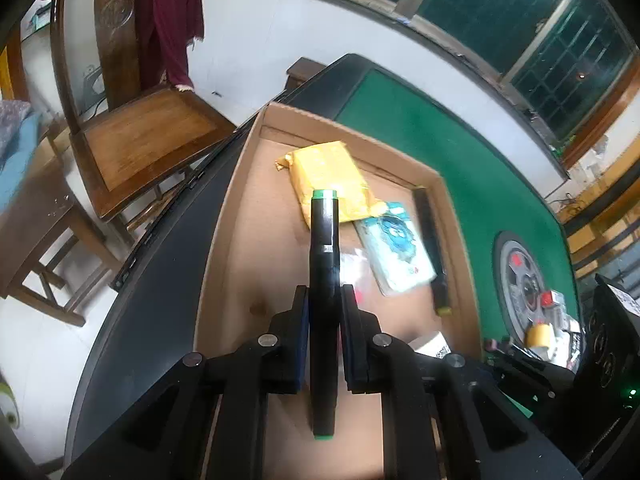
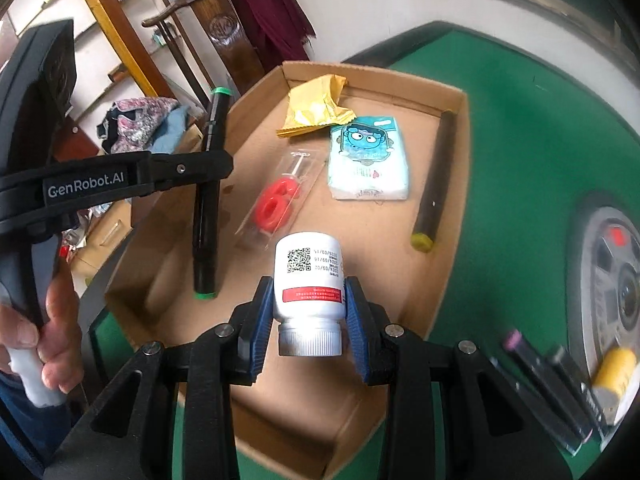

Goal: Organize objects
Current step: 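Carry the marker and pill bottle into the tray and open both grippers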

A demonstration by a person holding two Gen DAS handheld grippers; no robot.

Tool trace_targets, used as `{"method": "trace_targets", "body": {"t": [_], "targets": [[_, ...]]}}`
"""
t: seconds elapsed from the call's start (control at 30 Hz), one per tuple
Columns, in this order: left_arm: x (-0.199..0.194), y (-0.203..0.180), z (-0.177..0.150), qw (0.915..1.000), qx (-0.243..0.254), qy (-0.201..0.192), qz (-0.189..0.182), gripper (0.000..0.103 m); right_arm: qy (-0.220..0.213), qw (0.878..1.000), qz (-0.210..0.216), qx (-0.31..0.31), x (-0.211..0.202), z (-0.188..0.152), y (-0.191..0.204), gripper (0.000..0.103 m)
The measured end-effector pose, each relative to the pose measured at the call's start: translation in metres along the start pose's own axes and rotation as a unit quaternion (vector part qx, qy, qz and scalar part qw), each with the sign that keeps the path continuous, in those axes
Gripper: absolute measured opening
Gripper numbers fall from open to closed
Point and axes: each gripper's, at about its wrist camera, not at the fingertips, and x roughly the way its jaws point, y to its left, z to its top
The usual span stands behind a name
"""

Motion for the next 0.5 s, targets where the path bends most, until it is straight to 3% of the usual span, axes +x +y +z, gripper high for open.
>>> {"method": "trace_targets", "body": {"t": [0.17,0.5], "targets": [[0.017,0.001,0.008,0.9996,-0.001,0.027,0.004,0.012,0.018,1.000,0.005,0.018,0.014,0.014,-0.007,0.032],[0.022,-0.003,0.013,0.9995,-0.001,0.031,0.011,0.012,0.017,0.999,-0.008,0.039,0.023,0.047,-0.014,0.032]]}}
